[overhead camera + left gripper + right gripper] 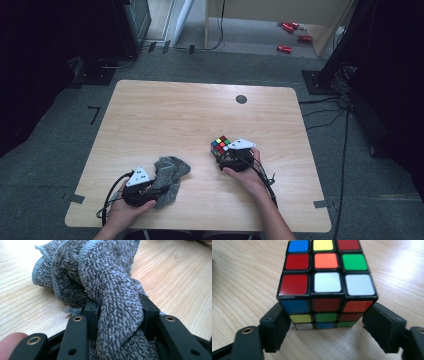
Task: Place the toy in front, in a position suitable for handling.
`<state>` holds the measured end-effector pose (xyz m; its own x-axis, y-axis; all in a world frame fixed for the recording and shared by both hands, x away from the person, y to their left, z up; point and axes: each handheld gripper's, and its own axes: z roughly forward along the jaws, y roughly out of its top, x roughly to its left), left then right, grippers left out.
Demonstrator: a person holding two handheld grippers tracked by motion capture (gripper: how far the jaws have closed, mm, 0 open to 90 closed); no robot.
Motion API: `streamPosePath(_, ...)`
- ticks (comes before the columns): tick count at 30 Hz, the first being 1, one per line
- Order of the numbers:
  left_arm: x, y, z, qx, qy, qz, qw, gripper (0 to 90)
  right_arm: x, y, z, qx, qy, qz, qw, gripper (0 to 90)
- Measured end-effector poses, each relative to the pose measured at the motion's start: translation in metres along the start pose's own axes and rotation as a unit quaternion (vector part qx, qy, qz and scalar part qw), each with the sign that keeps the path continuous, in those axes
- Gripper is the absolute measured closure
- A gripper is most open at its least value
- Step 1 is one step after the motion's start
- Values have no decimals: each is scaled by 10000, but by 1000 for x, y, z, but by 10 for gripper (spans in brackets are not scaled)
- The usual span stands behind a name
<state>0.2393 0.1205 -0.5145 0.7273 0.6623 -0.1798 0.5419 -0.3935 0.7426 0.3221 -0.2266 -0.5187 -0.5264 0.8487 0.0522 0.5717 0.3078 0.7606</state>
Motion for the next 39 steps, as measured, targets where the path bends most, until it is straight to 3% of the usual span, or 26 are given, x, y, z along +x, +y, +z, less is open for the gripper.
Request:
streamPosePath(4,0,0,0,-10,5,12,10000,605,2,2,2,-59,-39,-35,10000,243)
streamPosePath(8,0,0,0,-14,6,12,10000,605,5,5,6,-120,-97,-170,9997,344)
streamPosePath(15,0,0,0,-14,-11,28,10000,621,6,5,4,-150,-184,-142,9996,348)
streamPosePath(18,-1,-1,-1,-48,10,95,9999,644,8,4,-4,-229,-110,-64,9997,348)
streamPosePath(21,-1,-1,-2,-98,22,105,9999,682,13,5,-16,-319,-69,-195,9993,348)
streamPosePath(29,-5,4,-7,-254,34,247,9994,746,17,1,-51,-380,44,-230,9990,348)
streamPosePath(32,-5,12,-12,-462,55,205,9987,750,18,0,-61,-343,68,-255,9991,348)
streamPosePath(37,-1,32,-22,-872,-96,63,9961,750,19,-2,-77,-353,109,-298,9989,348)
streamPosePath(39,0,40,-24,-991,-43,79,9950,751,19,0,-82,-398,148,-262,9988,348)
